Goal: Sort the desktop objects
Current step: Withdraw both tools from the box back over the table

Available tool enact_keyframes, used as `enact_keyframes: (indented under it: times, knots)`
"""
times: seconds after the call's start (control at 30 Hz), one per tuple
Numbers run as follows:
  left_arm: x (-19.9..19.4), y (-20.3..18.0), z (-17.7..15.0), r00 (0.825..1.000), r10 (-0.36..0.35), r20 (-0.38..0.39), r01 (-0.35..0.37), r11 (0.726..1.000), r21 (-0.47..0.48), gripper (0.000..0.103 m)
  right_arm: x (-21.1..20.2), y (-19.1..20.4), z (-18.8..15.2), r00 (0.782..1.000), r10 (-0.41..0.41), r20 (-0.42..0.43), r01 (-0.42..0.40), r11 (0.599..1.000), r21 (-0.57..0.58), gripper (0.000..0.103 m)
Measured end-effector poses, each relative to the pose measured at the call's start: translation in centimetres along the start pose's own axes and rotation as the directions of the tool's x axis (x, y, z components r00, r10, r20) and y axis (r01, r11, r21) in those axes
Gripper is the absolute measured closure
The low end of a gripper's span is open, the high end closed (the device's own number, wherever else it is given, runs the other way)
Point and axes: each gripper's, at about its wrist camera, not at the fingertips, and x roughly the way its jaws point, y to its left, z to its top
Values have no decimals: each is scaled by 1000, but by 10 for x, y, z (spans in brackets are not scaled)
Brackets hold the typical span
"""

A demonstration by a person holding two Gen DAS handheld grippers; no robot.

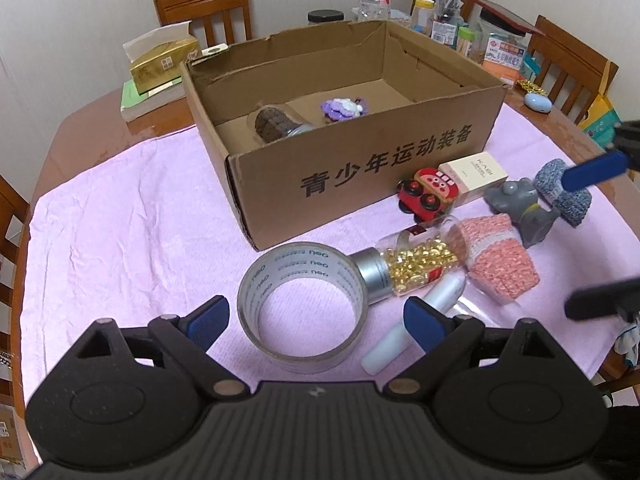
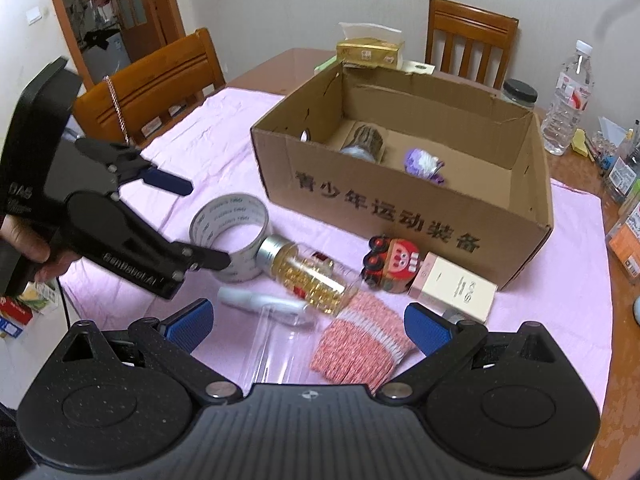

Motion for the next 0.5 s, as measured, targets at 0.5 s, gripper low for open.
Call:
enact_keyframes:
  times: [0.5]
  knots:
    - [25, 10, -5, 1000, 4, -14, -5, 1000, -22, 9, 23, 16, -22, 995, 29, -99, -26, 999, 27, 0]
